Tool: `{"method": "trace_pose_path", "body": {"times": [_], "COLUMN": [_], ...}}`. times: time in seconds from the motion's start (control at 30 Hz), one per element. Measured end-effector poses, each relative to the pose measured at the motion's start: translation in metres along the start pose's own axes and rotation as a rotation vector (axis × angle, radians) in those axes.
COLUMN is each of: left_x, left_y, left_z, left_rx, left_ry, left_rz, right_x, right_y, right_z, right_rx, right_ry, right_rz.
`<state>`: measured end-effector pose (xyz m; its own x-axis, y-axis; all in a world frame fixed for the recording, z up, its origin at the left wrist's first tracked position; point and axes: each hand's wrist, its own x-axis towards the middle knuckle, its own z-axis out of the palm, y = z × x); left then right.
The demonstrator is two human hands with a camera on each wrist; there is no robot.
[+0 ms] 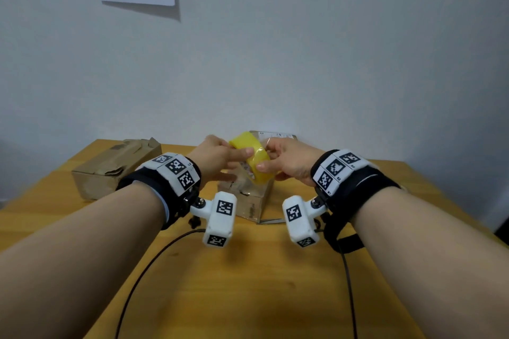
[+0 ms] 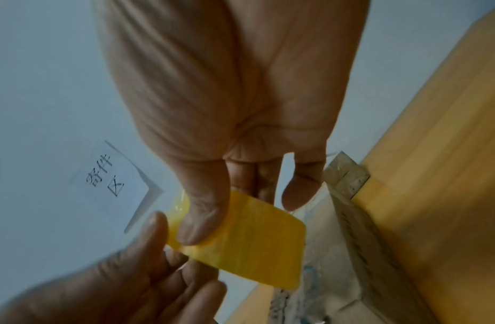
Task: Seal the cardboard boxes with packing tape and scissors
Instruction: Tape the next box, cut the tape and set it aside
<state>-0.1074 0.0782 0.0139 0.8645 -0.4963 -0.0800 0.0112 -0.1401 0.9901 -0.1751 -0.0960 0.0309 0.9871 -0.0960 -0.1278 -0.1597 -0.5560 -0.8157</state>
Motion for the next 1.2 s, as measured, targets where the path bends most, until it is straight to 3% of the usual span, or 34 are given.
{"method": "trace_pose_path", "body": {"times": [0.07, 0.2, 0.6, 0.73, 0.9, 1.0, 1.2], "left_x": [0.001, -0.001, 0.003, 0.007, 0.016, 0.021, 0.036], "left_y": [0.005, 0.015, 0.033, 0.053, 0.039, 0.015, -0.019], "left_z": [-0.007, -0.007, -0.007, -0.020, -0.026, -0.029, -0.035], "left_rx": [0.241, 0.466, 0.292, 0.100, 0.045, 0.053, 0.112], "left_ry": [0.106, -0.008, 0.023, -0.023, 0.028, 0.028, 0.165], "left_rz": [0.103, 0.240, 0.278, 0.149, -0.052, -0.150, -0.300], "right_x": [-0.001, -0.005, -0.013, -0.009, -0.001, 0.000, 0.003], "right_y": [-0.002, -0.008, -0.032, -0.035, -0.024, -0.016, -0.007], "right_z": [-0.004, -0.008, -0.030, -0.042, -0.035, -0.034, -0.041], "right_rx": [-0.119, -0.367, -0.442, -0.343, -0.180, -0.259, -0.521], "right_ry": [-0.019, -0.095, -0.122, 0.008, 0.016, -0.026, -0.064], "right_rz": [-0.003, -0.007, 0.049, 0.032, -0.023, -0.057, -0.063]}}
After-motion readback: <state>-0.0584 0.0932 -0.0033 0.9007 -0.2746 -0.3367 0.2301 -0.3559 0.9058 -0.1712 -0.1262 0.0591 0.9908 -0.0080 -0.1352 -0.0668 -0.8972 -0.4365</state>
